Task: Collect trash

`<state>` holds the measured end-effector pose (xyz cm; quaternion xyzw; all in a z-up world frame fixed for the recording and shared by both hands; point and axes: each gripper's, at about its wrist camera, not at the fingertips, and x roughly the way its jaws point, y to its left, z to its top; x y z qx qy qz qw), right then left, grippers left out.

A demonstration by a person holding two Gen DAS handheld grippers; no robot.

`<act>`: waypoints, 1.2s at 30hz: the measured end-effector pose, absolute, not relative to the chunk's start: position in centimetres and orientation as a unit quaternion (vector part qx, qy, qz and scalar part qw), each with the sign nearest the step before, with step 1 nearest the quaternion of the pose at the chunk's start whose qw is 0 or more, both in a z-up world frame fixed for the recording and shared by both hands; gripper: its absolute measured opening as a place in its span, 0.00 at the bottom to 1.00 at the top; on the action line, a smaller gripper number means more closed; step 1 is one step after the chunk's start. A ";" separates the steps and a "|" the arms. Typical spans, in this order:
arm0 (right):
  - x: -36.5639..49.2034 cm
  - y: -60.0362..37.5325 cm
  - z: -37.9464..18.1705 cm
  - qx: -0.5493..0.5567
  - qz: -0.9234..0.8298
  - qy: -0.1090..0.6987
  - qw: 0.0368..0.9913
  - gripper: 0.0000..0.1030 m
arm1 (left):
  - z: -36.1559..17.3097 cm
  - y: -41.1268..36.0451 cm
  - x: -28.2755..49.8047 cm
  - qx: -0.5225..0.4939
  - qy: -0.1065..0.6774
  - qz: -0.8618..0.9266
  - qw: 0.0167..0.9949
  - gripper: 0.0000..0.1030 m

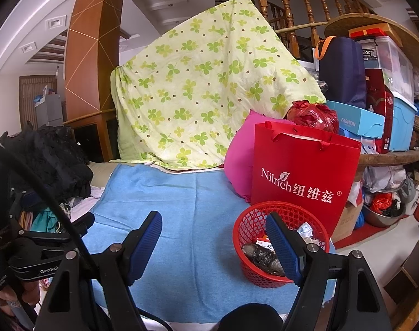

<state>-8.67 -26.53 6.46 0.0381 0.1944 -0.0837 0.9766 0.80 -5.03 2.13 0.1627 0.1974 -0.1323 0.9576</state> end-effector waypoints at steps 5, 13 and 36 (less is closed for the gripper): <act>-8.7 -26.5 6.5 0.037 -0.083 0.194 0.977 0.78 | 2.3 -5.1 0.9 0.162 0.197 -0.133 0.958 0.97; -8.6 -26.5 6.6 0.036 -0.086 0.193 0.977 0.78 | 2.2 -5.8 0.3 0.167 0.192 -0.139 0.957 0.97; -10.2 -30.9 5.9 0.060 -0.117 0.181 0.975 0.78 | 2.8 -10.1 -0.6 0.198 0.187 -0.161 0.948 0.97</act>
